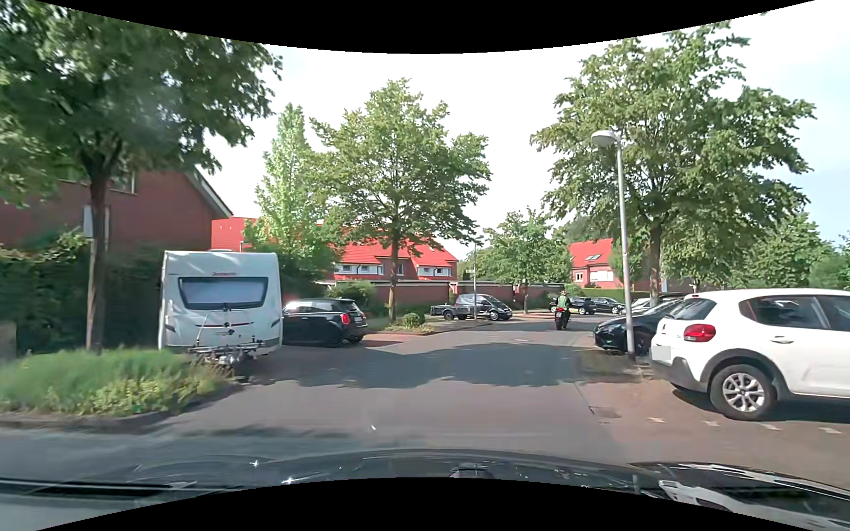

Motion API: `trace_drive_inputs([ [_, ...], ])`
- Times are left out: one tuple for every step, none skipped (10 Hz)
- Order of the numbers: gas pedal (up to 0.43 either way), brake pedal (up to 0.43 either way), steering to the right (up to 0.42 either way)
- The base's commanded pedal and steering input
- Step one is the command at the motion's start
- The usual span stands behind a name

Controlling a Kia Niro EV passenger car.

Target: Follow the waypoints while adhering to traffic rules and regulations

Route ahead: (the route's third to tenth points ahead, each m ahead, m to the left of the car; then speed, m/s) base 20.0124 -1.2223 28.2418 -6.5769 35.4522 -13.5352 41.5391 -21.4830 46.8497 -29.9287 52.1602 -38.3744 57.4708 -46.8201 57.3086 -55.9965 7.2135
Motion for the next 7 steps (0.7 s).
trace_drive_inputs([
  [0.138, 0.0, 0.09],
  [0.13, 0.0, 0.09],
  [0.13, 0.0, 0.09],
  [0.13, 0.0, 0.09],
  [0.13, 0.0, 0.091],
  [0.13, 0.0, 0.091],
  [0.13, 0.0, 0.091],
])
